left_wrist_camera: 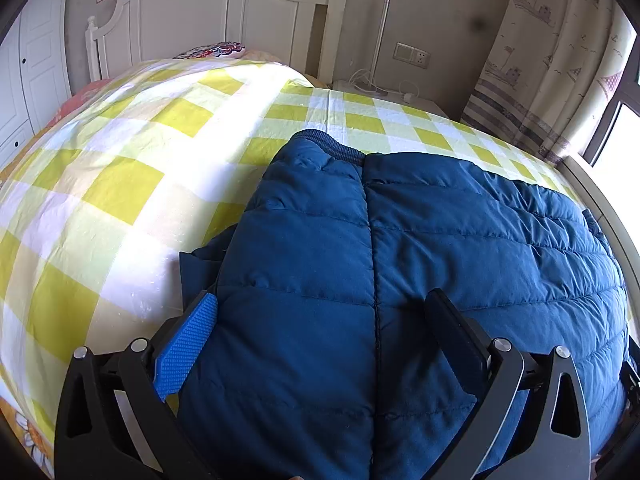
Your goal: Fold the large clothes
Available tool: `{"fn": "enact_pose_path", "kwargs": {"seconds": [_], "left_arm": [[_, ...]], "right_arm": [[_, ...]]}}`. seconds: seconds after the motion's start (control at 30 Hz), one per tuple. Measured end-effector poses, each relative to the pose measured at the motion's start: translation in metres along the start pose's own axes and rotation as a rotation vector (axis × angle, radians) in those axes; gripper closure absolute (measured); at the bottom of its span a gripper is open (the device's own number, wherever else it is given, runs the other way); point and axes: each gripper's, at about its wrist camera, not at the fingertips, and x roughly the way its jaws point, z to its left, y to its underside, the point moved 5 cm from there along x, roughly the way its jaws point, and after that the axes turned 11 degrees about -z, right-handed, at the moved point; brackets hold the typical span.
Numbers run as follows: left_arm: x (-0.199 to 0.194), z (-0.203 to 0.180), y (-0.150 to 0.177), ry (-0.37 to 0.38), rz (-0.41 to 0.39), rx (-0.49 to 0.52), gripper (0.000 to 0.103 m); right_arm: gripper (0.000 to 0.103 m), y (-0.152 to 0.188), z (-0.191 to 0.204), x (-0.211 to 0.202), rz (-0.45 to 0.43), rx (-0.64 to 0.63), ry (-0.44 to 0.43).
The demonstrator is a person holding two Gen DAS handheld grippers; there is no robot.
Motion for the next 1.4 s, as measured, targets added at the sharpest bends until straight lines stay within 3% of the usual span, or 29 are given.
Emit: {"fn": "enact_pose_path", "kwargs": {"seconds": [0.17,0.27,0.33,0.4,0.53,0.67,0.8,1.0,1.17,1.23,1.3,1.4], "left_arm": [[0.001,0.000,0.000,-0.004,0.005,0.004,0.004],[0.001,0.000,0.000,-0.004,0.006,0.003,0.004],[0.001,0.000,0.000,-0.005,0.006,0.004,0.004],[0.001,0.001,0.000,-0.004,0.005,0.003,0.004],[0.001,0.000,0.001,-0.003,0.003,-0.003,0.004],[0.001,0.001,0.000,-0.003,0.003,-0.003,0.004],[0.001,0.001,0.000,-0.001,0.003,-0.005,0.004],[0.001,0.001,0.000,0.005,0.000,-0.011,0.004],[0.001,0.001,0.000,0.008,-0.001,-0.017,0.004],[0.001,0.001,0.000,0.009,-0.001,-0.018,0.004],[0.001,0.001,0.000,0.008,0.000,-0.017,0.004],[0.001,0.001,0.000,0.004,0.002,-0.014,0.004]], "right_arm": [[0.005,-0.009,-0.007,-0.015,-0.003,0.035,-0.024],[0.005,-0.012,-0.022,-0.059,-0.098,0.163,-0.106],[0.005,-0.002,-0.036,-0.085,-0.133,0.250,-0.136],[0.014,0.014,-0.047,-0.109,-0.146,0.337,-0.184],[0.018,0.053,-0.067,-0.127,-0.092,0.452,-0.197],[0.026,0.066,-0.082,-0.117,-0.082,0.528,-0.193],[0.026,0.056,-0.077,-0.106,-0.115,0.562,-0.256],[0.022,0.057,-0.064,-0.082,-0.047,0.568,-0.264],[0.022,0.047,-0.066,-0.071,-0.065,0.585,-0.264],[0.018,0.040,-0.068,-0.059,-0.058,0.613,-0.255],[0.006,0.029,-0.063,-0.042,-0.044,0.644,-0.247],[0.002,0.012,-0.048,-0.019,0.015,0.618,-0.108]]}}
